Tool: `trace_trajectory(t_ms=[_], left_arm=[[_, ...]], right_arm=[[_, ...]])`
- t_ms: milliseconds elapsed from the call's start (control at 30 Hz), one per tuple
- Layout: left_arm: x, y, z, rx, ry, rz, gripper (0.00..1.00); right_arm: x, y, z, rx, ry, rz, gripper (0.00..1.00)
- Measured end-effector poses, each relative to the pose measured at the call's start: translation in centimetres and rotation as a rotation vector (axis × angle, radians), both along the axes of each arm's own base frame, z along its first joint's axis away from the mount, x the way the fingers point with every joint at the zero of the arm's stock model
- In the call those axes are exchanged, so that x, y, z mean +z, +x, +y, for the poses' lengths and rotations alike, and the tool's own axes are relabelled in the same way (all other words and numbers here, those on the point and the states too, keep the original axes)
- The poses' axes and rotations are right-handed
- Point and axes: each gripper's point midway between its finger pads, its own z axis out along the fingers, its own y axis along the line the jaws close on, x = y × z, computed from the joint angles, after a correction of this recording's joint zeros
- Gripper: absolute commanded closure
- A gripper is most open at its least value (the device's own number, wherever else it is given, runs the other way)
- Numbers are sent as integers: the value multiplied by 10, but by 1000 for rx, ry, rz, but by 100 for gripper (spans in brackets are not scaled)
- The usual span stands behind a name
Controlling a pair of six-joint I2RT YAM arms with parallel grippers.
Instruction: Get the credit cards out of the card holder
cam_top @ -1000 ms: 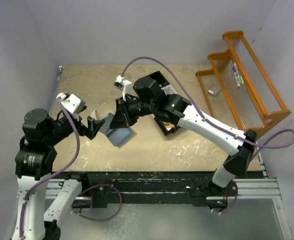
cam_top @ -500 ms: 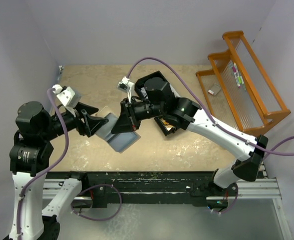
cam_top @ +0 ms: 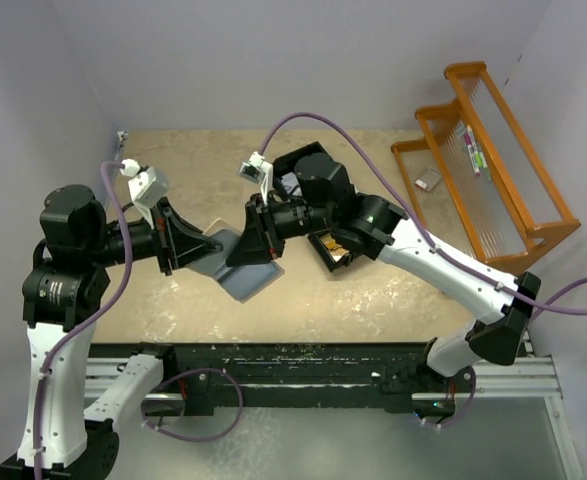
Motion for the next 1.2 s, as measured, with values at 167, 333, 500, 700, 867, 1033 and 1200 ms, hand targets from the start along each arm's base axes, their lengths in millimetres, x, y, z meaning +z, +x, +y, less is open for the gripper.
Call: trace_trajectory(t_ms=[167,333,500,700,867,1033,1200], left_arm=[[4,0,-2,-14,-18,46,100],[12,6,-3,-5,-31,65,100],[15,9,-5,-4,-47,97,100],[18,9,-8,-23,-75,142,100],[19,10,-10,-37,-87,167,100],[22,9,-11,-51,-98,177,100],[27,7,-12,-62,-107,171,100]], right_arm=[[-10,3,-7,27,25,13,53],[-23,-5,-33,37,43,23,54],[-9,-24,-54,62,121,-32,61],[-3,-26,-57,57,144,-64,65],[-8,-20,-57,31,127,-85,67],[-15,-14,-58,-4,99,-102,72],[-20,6,-59,-108,69,-150,78]])
